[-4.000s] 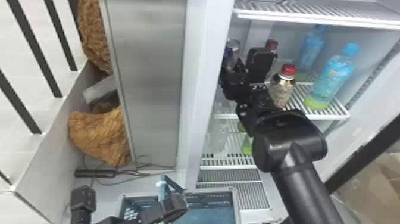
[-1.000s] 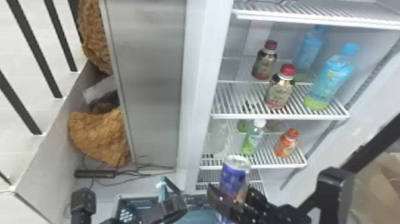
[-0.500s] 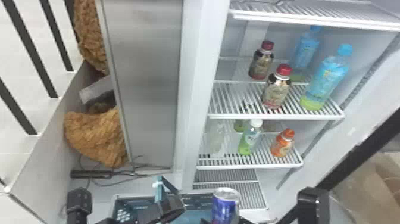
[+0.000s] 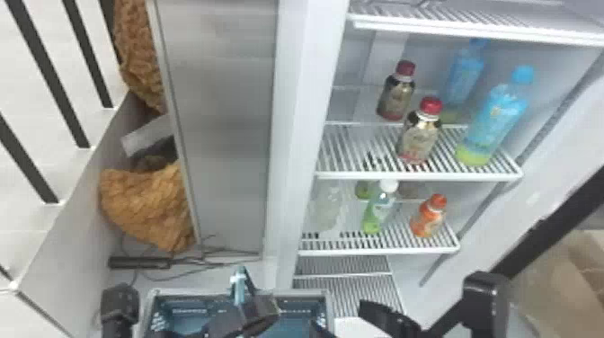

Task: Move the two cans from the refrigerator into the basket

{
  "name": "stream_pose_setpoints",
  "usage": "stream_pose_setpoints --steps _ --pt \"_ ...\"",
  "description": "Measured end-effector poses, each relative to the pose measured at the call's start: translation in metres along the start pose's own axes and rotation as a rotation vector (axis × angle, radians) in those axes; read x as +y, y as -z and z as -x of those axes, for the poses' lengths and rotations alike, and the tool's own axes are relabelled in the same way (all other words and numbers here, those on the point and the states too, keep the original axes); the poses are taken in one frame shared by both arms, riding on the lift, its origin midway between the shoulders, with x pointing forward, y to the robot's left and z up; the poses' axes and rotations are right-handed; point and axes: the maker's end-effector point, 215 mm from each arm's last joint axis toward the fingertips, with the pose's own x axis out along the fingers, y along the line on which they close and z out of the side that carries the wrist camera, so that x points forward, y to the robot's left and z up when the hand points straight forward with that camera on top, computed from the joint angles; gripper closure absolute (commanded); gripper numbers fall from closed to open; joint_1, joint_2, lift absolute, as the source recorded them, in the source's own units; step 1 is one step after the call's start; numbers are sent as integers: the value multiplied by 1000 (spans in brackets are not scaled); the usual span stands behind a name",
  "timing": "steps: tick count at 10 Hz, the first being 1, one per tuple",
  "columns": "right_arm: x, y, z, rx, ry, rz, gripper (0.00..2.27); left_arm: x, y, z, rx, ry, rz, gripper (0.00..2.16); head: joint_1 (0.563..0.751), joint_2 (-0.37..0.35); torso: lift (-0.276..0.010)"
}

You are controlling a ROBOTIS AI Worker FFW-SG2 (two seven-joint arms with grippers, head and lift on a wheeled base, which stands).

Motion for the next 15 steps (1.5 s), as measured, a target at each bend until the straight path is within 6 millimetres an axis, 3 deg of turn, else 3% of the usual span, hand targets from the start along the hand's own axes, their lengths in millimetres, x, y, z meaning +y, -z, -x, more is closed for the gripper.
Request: stream_pose_setpoints --steps 3,6,9,12,15 --pt "-23 -28 -3 -167 -11 29 105 0 0 0 1 0 1 1191 695 -191 -31" --pt "-49 -45 16 -328 49 67 110 1 1 -1 1 -1 1 1191 695 -247 -31" --pt "-77 -43 53 -369 168 153 110 2 2 0 3 -5 4 1191 695 -329 -31" --pt "-126 -41 106 -433 342 256 108 4 3 0 6 -11 6 1191 695 -350 -31" --pt "-137 -24 119 -445 377 269 104 5 5 -1 11 -14 8 1191 695 -350 -31"
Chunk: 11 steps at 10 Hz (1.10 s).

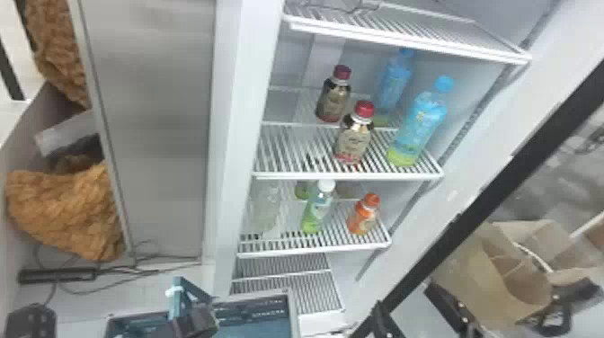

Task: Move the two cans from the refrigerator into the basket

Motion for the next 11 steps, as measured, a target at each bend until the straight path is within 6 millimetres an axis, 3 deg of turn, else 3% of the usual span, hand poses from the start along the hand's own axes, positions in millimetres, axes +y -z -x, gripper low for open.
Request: stream_pose_setpoints --steps 5,11 --pt "5 -2 14 10 0 3 108 1 1 0 2 -4 4 1191 695 -350 -31" --pt "5 3 10 23 -1 1 108 -1 0 -1 -1 4 3 1191 695 -350 -31"
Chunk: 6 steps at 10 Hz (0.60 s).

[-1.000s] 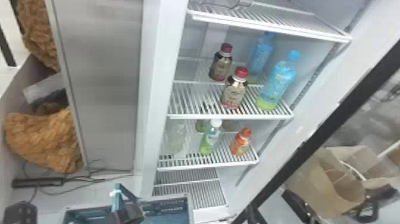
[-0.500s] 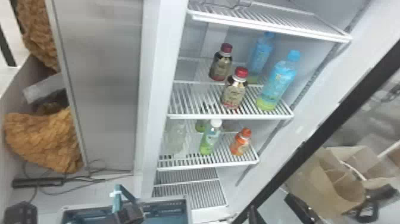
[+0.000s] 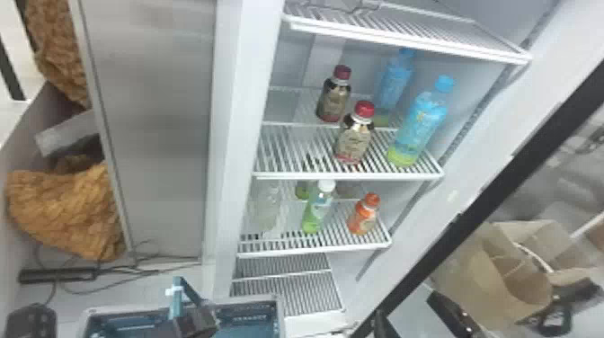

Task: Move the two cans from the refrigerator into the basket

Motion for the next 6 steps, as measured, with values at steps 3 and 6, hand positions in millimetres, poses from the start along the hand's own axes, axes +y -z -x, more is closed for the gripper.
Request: stream_pose_setpoints --steps 3,6 --pt "0 0 -1 2 -1 5 108 -1 -1 0 -4 2 -2 1191 695 -350 -31" --pt "0 1 -1 3 -1 3 108 -1 -2 0 -7 4 -2 1191 695 -350 -31"
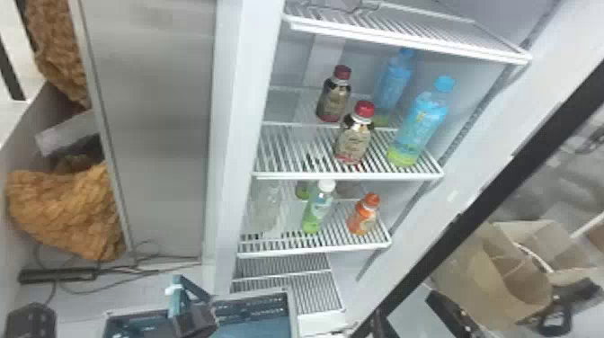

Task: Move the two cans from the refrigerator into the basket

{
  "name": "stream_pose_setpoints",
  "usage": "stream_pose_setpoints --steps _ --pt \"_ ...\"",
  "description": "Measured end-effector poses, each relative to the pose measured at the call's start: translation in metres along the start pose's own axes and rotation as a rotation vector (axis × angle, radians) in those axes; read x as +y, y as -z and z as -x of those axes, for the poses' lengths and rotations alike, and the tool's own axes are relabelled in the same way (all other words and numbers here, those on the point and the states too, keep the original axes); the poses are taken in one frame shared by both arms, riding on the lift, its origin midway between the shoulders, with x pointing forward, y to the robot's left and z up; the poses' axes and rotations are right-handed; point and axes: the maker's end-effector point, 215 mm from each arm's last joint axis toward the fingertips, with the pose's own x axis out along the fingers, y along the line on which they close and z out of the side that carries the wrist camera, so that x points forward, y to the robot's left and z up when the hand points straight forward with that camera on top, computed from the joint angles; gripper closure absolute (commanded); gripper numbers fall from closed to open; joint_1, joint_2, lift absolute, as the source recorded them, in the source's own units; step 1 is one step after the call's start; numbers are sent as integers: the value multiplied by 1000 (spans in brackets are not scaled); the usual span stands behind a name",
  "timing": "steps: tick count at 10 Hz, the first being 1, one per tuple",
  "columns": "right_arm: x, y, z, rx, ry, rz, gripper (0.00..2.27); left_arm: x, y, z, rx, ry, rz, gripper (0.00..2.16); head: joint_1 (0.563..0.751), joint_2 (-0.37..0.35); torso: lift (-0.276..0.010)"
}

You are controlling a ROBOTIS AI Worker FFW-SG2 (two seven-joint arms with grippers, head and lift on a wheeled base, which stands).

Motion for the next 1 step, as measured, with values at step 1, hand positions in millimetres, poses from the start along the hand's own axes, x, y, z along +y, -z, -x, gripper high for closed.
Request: stream_pose_setpoints --steps 1 --pt "0 1 0 1 1 -1 108 0 0 0 -1 0 1 1191 695 -350 -31"
